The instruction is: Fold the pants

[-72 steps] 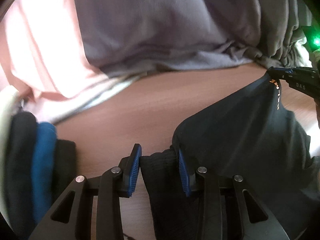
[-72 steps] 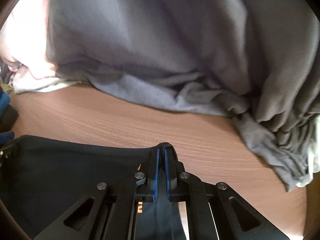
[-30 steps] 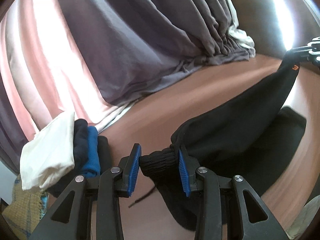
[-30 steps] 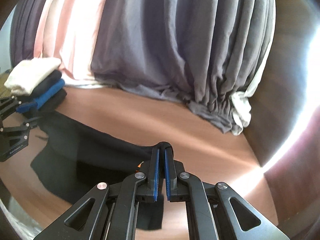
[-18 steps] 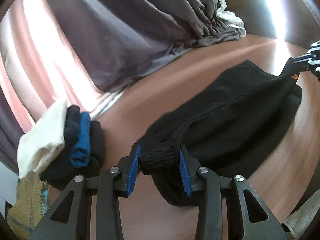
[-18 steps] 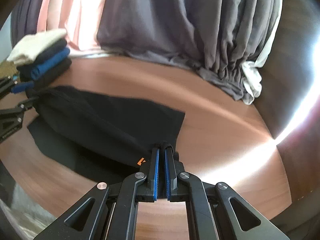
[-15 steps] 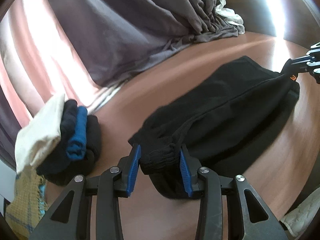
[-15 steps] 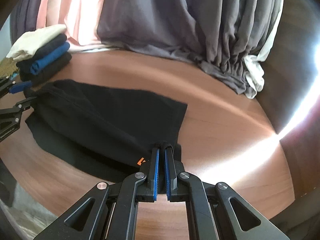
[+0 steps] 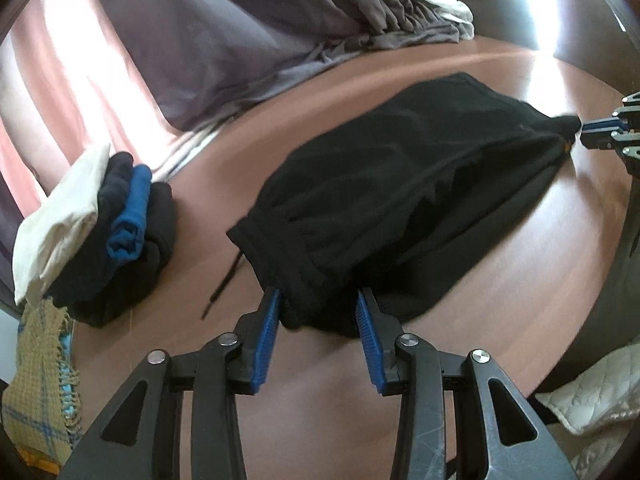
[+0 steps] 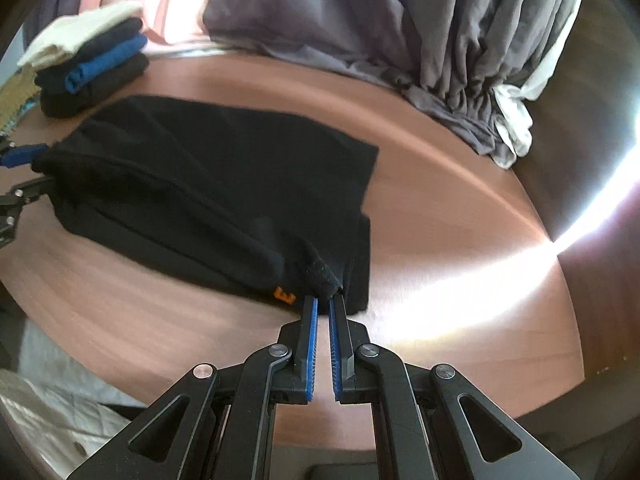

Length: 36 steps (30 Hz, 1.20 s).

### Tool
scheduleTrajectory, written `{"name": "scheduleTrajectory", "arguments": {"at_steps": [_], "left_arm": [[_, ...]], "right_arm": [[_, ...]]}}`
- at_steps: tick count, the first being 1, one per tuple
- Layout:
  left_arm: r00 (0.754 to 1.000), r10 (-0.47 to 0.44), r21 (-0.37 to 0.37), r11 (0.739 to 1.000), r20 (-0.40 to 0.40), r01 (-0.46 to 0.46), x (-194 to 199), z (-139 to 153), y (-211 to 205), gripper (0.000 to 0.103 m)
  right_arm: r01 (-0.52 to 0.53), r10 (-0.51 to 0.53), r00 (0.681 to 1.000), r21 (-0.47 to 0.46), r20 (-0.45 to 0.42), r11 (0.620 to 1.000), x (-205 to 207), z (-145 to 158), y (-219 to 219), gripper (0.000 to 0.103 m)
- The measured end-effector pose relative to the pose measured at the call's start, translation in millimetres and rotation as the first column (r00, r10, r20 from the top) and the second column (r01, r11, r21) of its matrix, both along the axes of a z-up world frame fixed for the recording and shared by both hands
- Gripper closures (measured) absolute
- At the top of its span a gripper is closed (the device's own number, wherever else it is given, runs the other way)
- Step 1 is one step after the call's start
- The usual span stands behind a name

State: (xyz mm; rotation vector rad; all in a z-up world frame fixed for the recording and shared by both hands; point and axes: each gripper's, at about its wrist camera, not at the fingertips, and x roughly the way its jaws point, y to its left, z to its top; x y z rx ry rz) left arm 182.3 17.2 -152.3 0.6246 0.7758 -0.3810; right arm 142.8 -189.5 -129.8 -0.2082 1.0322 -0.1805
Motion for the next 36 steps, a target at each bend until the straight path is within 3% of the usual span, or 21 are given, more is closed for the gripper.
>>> {"name": "scheduleTrajectory", "arguments": {"at_steps": [3,5,6,10,13,19,26,28,33,36], "left_arm": [[0.999,0.008,0.008,1.0,-0.053,-0.008,-7,-2,6,0.058],[0.998,0.02,0.011,1.0,-0.06,-0.019,-13,2,10,0.058],[0.999,0.033,0.008,0.999,-0.029,-0.033,-16,9,11,0.058],[0.999,0.02,-0.034,0.999,0.043,-0.019,-12,30,8,0.058],[0.994,-0.083,-0.04,0.996,0.071,0.086,-6,35,-6,0.058],[0.963,-0.265,-0.011,0.964,0.049,0.266,2,29,-32,0.06],[0.915,-0.404,0.03,0.914,-0.003,0.404,14,9,-65,0.06],[0.911,-0.413,0.044,0.91,-0.026,0.413,17,1,-71,0.064],[0.909,-0.407,0.016,0.912,-0.089,0.41,19,-2,-71,0.098],[0.913,-0.396,-0.004,0.918,-0.103,0.398,14,3,-65,0.098]], "right_arm": [[0.04,-0.039,0.998,0.004,-0.047,0.999,-4,-1,-5,0.095],[0.059,-0.058,0.997,0.018,-0.042,0.998,-9,5,-6,0.072],[0.063,-0.063,0.998,0.013,-0.024,0.998,-12,11,-4,0.069],[0.112,-0.118,0.991,0.079,0.067,0.991,-11,30,-9,0.068],[0.148,-0.168,0.981,0.191,0.093,0.97,-3,33,-20,0.068],[0.218,-0.245,0.968,0.318,0.047,0.923,7,15,-37,0.068],[0.246,-0.277,0.96,0.369,0.034,0.896,7,9,-46,0.068],[0.255,-0.288,0.957,0.381,0.031,0.888,5,8,-49,0.068],[0.246,-0.279,0.96,0.419,0.018,0.874,9,4,-53,0.068],[0.234,-0.265,0.964,0.448,0.007,0.863,11,1,-54,0.069]]}}
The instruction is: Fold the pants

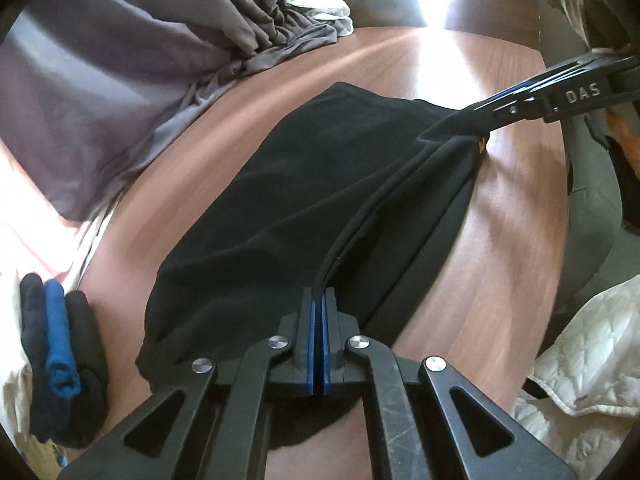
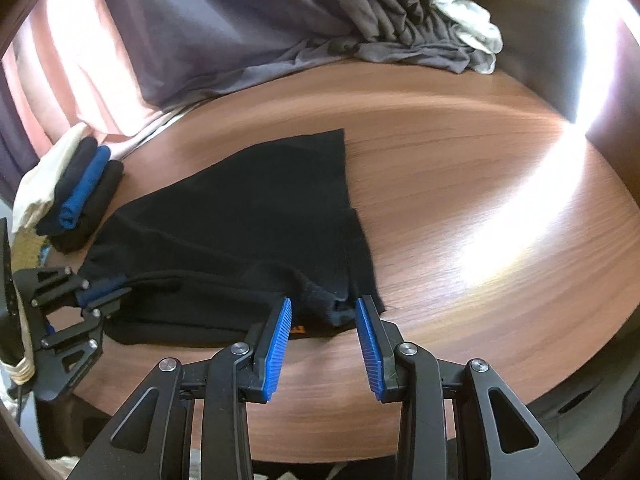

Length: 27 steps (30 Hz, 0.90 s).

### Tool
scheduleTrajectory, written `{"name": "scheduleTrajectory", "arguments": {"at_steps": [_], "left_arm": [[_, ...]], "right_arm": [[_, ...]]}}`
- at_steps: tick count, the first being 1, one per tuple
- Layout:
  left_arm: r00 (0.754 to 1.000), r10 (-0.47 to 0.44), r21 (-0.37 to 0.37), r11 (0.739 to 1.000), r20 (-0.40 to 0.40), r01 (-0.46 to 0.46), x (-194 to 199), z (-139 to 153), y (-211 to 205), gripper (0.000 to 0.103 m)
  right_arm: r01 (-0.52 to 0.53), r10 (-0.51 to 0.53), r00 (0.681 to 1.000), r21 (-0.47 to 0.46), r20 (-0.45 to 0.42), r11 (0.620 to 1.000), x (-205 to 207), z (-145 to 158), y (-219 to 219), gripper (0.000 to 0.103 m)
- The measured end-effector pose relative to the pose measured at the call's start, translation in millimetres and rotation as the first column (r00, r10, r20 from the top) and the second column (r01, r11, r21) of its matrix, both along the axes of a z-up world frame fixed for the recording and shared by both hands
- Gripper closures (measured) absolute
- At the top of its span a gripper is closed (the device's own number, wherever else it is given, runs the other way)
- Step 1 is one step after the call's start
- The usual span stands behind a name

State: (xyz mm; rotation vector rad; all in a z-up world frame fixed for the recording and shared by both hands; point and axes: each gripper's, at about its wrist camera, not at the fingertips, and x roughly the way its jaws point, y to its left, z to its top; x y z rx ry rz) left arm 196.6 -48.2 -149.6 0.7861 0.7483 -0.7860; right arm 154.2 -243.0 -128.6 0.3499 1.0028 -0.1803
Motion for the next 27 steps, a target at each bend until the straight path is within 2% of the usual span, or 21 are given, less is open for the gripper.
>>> {"name": "scheduleTrajectory", "arguments": {"at_steps": [5,13,17,18,19,20,25,27], "left_arm": [[1.0,-0.018,-0.007,1.0,-0.011,0.018,-21,9,5,0.098],[0.994,-0.037,0.043,0.998,-0.104,0.042,-40,-16,-1,0.098],[0.991,-0.026,0.044,0.999,-0.131,0.032,-43,-18,-4,0.097],[0.99,-0.025,0.042,0.999,-0.138,0.031,-42,-17,-4,0.094],[0.99,-0.021,0.04,0.999,-0.138,0.026,-43,-16,-4,0.092],[0.99,-0.015,0.041,0.999,-0.14,0.02,-42,-17,-4,0.091],[0.987,0.023,0.037,0.999,-0.156,-0.018,-43,-17,-3,0.088],[0.987,0.033,0.032,0.999,-0.159,-0.028,-44,-18,-3,0.085]], "right_arm": [[-0.015,0.015,1.0,0.045,0.003,0.999,1,0,-1,0.071],[-0.092,0.094,0.995,0.069,-0.019,0.993,1,2,6,0.071],[-0.078,0.081,0.996,0.083,-0.037,0.993,1,0,0,0.071],[-0.078,0.082,0.996,0.089,-0.035,0.993,0,0,-1,0.071],[-0.078,0.082,0.996,0.089,-0.036,0.993,0,-1,-2,0.077],[-0.076,0.079,0.996,0.083,-0.037,0.994,0,-1,-3,0.09],[-0.1,0.102,0.994,0.046,-0.04,0.994,0,1,-7,0.097],[-0.114,0.114,0.993,-0.007,-0.026,0.993,-3,11,-8,0.097]]}}
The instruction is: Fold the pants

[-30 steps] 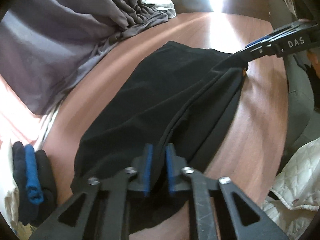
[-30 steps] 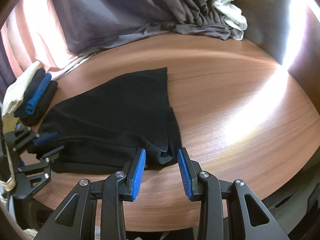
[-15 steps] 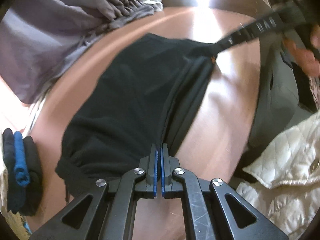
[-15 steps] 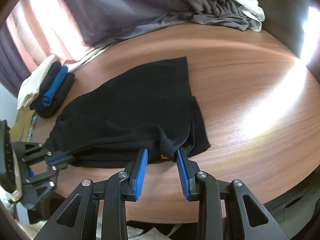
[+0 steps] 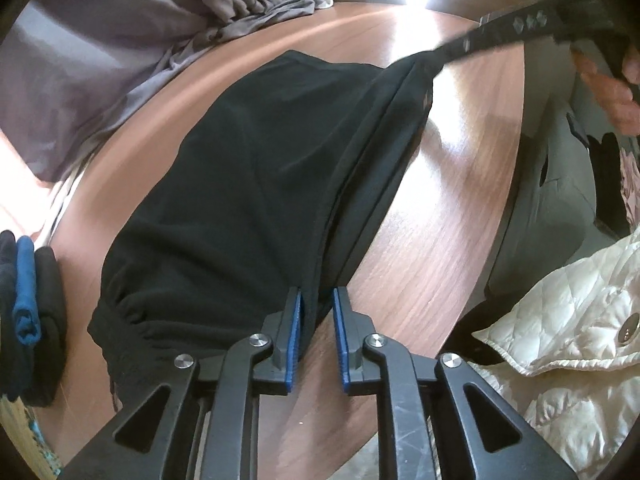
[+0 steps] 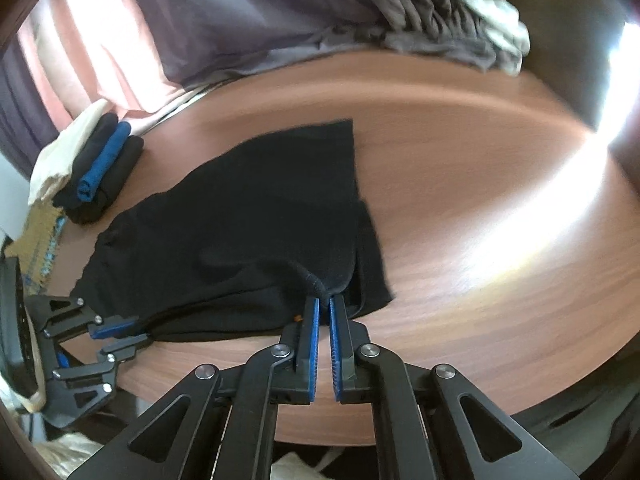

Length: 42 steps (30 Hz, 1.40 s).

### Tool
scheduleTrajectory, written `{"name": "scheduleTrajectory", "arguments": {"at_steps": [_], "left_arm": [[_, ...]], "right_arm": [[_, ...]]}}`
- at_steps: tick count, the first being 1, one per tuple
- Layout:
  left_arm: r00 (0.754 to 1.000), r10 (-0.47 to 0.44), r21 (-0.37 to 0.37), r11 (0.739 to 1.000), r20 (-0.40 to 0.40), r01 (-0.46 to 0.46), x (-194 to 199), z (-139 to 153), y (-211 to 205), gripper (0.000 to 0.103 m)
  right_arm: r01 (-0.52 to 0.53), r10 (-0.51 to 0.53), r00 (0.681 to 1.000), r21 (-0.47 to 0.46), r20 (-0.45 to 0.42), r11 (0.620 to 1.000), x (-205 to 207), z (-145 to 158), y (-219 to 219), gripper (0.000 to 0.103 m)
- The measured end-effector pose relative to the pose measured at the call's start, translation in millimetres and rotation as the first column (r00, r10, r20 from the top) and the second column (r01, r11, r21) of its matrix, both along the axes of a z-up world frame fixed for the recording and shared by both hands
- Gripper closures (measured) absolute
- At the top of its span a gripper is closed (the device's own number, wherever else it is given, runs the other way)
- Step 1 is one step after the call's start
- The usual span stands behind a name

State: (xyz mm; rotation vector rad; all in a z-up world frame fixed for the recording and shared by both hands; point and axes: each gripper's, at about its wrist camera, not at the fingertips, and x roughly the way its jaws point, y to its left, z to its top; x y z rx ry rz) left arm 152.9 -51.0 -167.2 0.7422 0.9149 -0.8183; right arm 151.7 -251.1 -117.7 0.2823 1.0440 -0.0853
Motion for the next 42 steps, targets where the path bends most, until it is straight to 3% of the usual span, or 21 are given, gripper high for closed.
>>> {"name": "scheduleTrajectory", "arguments": {"at_steps": [4,6,10,14,19,21,23,24,26,28,32,35,39,42], "left_arm": [[1.0,0.008,-0.017,1.0,-0.005,-0.009,-3,-1,-4,0.083],[1.0,0.014,-0.023,1.0,-0.004,-0.015,-5,-1,-7,0.081],[1.0,0.031,-0.025,0.999,-0.006,-0.031,-2,-1,-11,0.076],[0.999,0.049,-0.018,0.999,0.01,-0.049,-2,-1,-14,0.064],[0.996,0.091,-0.012,0.996,-0.005,-0.091,-1,3,-15,0.062],[0.994,0.11,-0.026,0.994,0.003,-0.109,-1,9,-13,0.057],[0.989,0.148,-0.061,0.987,0.014,-0.146,-3,19,-10,0.051],[0.984,0.176,-0.077,0.982,0.026,-0.173,-3,23,-8,0.052],[0.964,0.254,-0.107,0.964,0.075,-0.245,1,32,-1,0.052],[0.926,0.357,-0.144,0.929,0.119,-0.34,9,39,10,0.052],[0.855,0.513,-0.187,0.85,0.076,-0.493,34,33,32,0.054],[0.835,0.55,-0.172,0.826,0.03,-0.537,46,19,39,0.058],[0.815,0.576,-0.137,0.813,0.053,-0.566,51,10,44,0.058],[0.782,0.623,-0.108,0.779,0.024,-0.618,57,-1,54,0.057]], "right_arm": [[-0.062,0.08,0.993,-0.179,0.093,0.982,-5,33,3,0.097],[-0.105,0.133,0.986,-0.246,0.098,0.964,-3,38,5,0.097],[-0.123,0.135,0.99,-0.237,0.033,0.964,0,18,-6,0.097],[-0.114,0.107,0.993,-0.214,-0.047,0.97,-5,-11,-21,0.097],[-0.1,0.08,0.99,-0.185,-0.113,0.978,-13,-25,-26,0.096],[-0.059,0.033,0.991,-0.198,-0.132,0.978,-18,-18,-30,0.088],[-0.016,0.0,0.996,-0.185,-0.085,0.983,-22,-4,-31,0.072],[-0.01,-0.001,0.998,-0.175,-0.061,0.985,-22,3,-30,0.071],[-0.023,0.018,0.999,-0.173,-0.031,0.985,-17,9,-24,0.07],[-0.041,0.04,0.999,-0.168,-0.012,0.985,-7,12,-18,0.07],[-0.073,0.074,0.997,-0.191,0.001,0.979,16,7,-6,0.071],[-0.116,0.119,0.993,-0.193,0.004,0.974,37,-1,5,0.07],[-0.168,0.166,0.986,-0.146,-0.03,0.975,61,-22,11,0.07],[-0.184,0.176,0.982,-0.115,-0.075,0.976,69,-40,12,0.07]]}}
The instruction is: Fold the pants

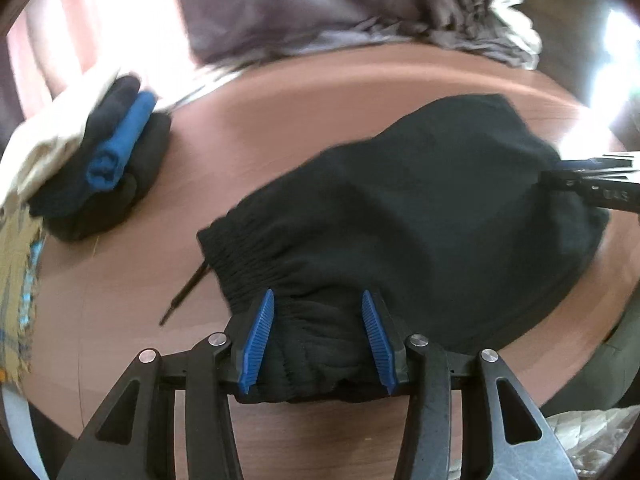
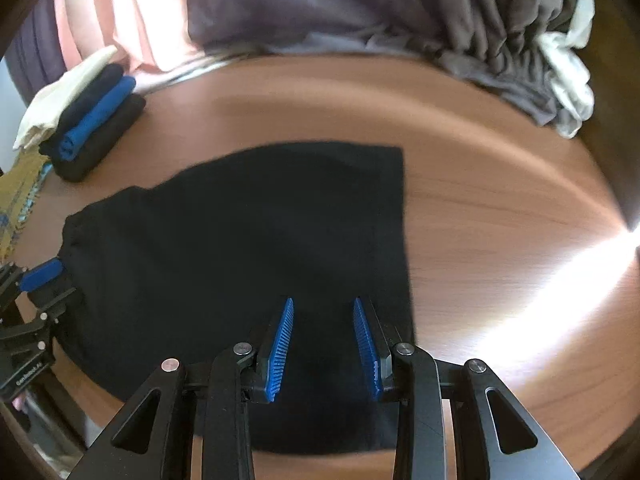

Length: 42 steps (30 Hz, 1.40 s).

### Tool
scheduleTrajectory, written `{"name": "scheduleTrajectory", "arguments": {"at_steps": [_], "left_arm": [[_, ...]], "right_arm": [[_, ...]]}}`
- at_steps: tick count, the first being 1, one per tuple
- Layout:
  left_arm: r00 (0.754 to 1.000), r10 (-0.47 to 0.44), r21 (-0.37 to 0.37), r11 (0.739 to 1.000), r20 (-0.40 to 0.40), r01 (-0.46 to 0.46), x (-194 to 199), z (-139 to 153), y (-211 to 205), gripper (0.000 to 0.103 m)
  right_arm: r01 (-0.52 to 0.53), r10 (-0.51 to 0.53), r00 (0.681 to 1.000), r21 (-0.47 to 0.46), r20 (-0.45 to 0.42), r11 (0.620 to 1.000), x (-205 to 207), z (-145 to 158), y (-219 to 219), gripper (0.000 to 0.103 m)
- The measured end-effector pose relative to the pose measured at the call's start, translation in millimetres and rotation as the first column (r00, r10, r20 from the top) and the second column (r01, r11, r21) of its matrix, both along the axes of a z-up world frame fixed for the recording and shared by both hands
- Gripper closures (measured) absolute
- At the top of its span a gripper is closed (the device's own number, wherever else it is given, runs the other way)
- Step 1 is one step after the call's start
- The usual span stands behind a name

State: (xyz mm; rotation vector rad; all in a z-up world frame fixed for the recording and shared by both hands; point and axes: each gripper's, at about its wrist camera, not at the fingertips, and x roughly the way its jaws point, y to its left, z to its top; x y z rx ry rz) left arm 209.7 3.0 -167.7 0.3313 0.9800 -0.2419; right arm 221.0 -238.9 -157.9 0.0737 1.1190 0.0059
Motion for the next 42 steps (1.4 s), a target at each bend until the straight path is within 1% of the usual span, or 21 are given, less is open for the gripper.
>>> {"name": "scheduleTrajectory", "arguments": {"at_steps": [1,2,5,6,8,10,13,15,19,20,22,23,25,26,28,30,32,33,36,39,42], "left_arm": [[1.0,0.009,-0.003,1.0,0.002,-0.009,1,-1,2,0.056],[1.0,0.004,-0.001,1.0,0.007,-0.004,2,-2,2,0.056],[0.999,-0.024,0.039,0.999,0.028,0.023,3,-5,-4,0.053],[0.998,-0.045,0.055,0.998,0.049,0.042,6,-7,-7,0.053],[0.997,-0.06,0.047,0.997,0.054,0.058,14,-7,-10,0.052],[0.995,-0.077,0.041,0.996,0.058,0.074,24,-7,-13,0.052],[0.99,-0.125,0.052,0.991,0.073,0.121,41,-8,-20,0.051],[0.987,-0.143,0.055,0.989,0.077,0.139,46,-8,-23,0.051],[0.984,-0.159,0.072,0.986,0.084,0.153,47,-8,-24,0.049],[0.984,-0.157,0.079,0.985,0.082,0.151,45,-5,-23,0.049],[0.985,-0.139,0.066,0.989,0.1,0.133,37,5,-19,0.049],[0.985,-0.126,0.044,0.992,0.115,0.122,31,14,-13,0.048],[0.986,-0.094,0.005,0.996,0.139,0.094,18,30,-1,0.043],[0.986,-0.084,-0.005,0.996,0.144,0.086,14,33,3,0.042],[0.988,-0.055,-0.024,0.998,0.144,0.059,5,38,15,0.042],[0.992,-0.024,-0.049,0.998,0.125,0.031,3,36,25,0.042],[0.995,-0.003,-0.062,0.998,0.104,0.009,4,30,31,0.043],[0.995,0.008,-0.066,0.998,0.097,-0.001,6,27,33,0.043],[0.996,0.035,-0.114,0.993,0.082,-0.025,8,26,39,0.043],[0.995,0.04,-0.129,0.991,0.089,-0.028,6,26,43,0.043],[0.994,0.046,-0.121,0.992,0.102,-0.033,3,27,48,0.043]], "right_arm": [[-0.002,0.002,1.0,-0.006,-0.003,1.0,1,-2,1,0.07],[-0.012,0.012,1.0,-0.018,0.016,1.0,0,-1,2,0.07],[-0.029,0.029,1.0,-0.048,0.005,0.998,0,-2,6,0.07],[-0.031,0.032,0.999,-0.054,0.006,0.998,-1,-2,7,0.07],[-0.03,0.03,1.0,-0.062,0.004,0.998,-1,-2,8,0.07],[-0.018,0.019,1.0,-0.074,0.008,0.997,-2,-2,9,0.07],[0.007,-0.006,1.0,-0.092,0.012,0.996,-3,-1,5,0.07],[0.029,-0.027,1.0,-0.111,0.016,0.993,-2,-2,3,0.07],[0.059,-0.057,0.998,-0.109,0.02,0.992,-2,-1,-2,0.07],[0.06,-0.058,0.998,-0.113,0.022,0.992,-3,-1,-1,0.07],[0.077,-0.075,0.997,-0.119,0.019,0.99,-3,1,-1,0.069],[0.089,-0.088,0.996,-0.113,0.022,0.99,-5,4,0,0.069],[0.098,-0.093,0.994,-0.098,0.058,0.99,-10,17,5,0.069],[0.1,-0.093,0.993,-0.1,0.075,0.99,-12,23,8,0.069],[0.081,-0.068,0.99,-0.099,0.124,0.992,-17,39,22,0.069],[0.04,-0.028,0.99,-0.079,0.14,0.996,-20,47,37,0.069],[-0.026,0.029,0.991,-0.024,0.129,0.999,-20,46,57,0.069],[-0.049,0.051,0.991,-0.016,0.124,0.999,-20,44,65,0.069],[-0.122,0.125,0.988,-0.042,0.09,0.992,-22,32,91,0.069],[-0.155,0.157,0.987,-0.048,0.045,0.987,-25,17,103,0.069],[-0.154,0.154,0.988,-0.053,-0.017,0.987,-25,3,103,0.069]]}}
